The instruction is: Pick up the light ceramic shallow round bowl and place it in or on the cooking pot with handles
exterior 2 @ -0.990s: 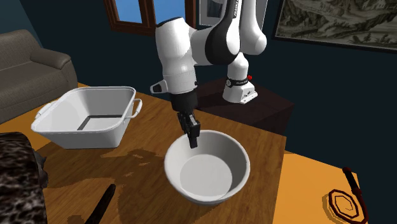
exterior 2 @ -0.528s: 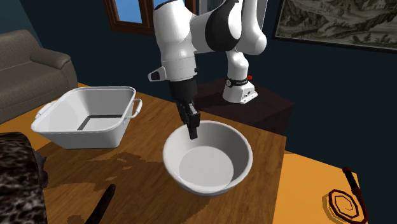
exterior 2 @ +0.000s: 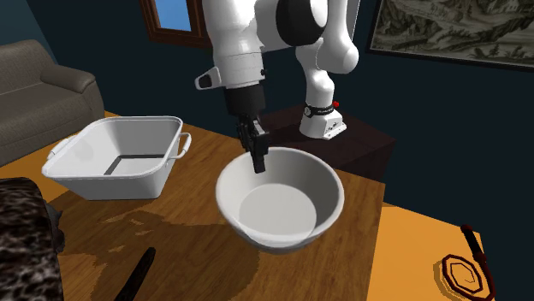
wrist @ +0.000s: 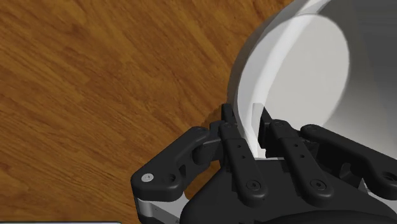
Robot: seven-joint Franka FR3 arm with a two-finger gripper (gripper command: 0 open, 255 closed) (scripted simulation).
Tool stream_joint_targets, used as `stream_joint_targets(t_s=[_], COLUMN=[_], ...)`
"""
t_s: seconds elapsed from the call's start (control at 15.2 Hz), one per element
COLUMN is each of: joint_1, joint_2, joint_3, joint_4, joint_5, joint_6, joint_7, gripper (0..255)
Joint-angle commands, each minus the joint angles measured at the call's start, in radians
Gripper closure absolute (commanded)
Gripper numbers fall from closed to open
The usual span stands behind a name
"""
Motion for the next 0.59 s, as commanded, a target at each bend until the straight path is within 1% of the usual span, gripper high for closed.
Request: stream_joint_targets(t_s=[0.0, 0.53], joint_1=[-0.002, -0.007], joint_2=[-0.017, -0.059], joint_3=[-0.001, -0.006], joint_4=[0.01, 0.071], joint_5=[0.0, -0.01], joint_6=[-0.025, -0.125], joint_7=[0.006, 0.032], gripper=[255, 255])
